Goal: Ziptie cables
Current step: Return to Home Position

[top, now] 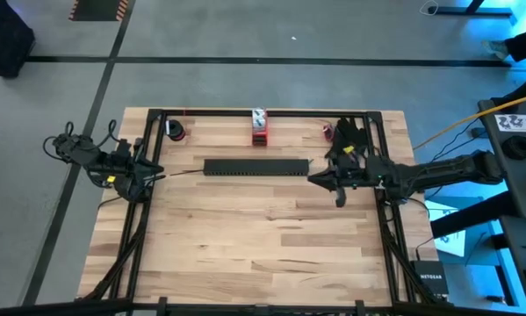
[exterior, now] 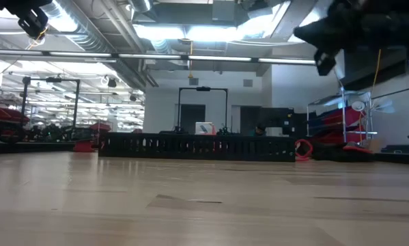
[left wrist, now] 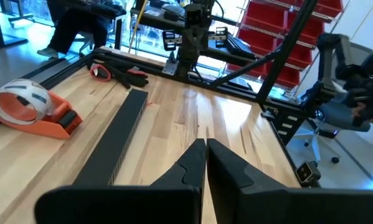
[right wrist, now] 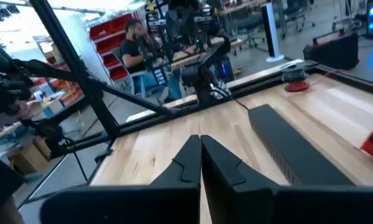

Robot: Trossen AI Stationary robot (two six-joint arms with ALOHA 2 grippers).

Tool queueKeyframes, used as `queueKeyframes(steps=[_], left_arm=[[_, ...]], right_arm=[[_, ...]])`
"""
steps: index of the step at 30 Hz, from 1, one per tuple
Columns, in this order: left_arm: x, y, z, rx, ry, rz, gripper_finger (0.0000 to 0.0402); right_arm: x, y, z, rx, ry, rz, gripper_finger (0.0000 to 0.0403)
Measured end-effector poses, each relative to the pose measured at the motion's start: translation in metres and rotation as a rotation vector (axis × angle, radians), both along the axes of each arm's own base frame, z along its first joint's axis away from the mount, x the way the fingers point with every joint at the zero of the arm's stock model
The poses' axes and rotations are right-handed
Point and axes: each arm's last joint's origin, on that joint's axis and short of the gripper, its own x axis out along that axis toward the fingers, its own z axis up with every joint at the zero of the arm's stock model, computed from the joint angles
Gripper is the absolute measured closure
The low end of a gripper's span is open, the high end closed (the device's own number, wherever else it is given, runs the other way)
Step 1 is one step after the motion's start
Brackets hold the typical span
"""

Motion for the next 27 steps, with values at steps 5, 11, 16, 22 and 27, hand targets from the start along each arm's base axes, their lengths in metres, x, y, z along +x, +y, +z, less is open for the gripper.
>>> queueKeyframes(steps=[5,11,16,22,27], left_arm=[[0.000,0.000,-0.001,0.001,0.002,0.000,0.0393],[0.000,0.000,-0.001,-0.001,0.001,0.000,0.0393],[0.000,0.000,-0.001,-0.006,0.001,0.001,0.0393],[0.009,-0.007,-0.008,-0.042,-0.011,-0.039,0.0393],[0.032,-0.024,-0.026,0.007,-0.117,-0.175,0.0393]], right_arm=[[-0.025,-0.001,-0.012,-0.020,-0.077,-0.007,0.0398],[-0.051,-0.002,-0.033,-0.049,-0.159,-0.062,0.0398],[-0.063,-0.003,-0.038,-0.058,-0.129,-0.077,0.0398],[-0.077,-0.002,-0.034,-0.169,-0.202,-0.061,0.0398],[-0.077,-0.002,-0.037,-0.192,-0.169,-0.059,0.0398]])
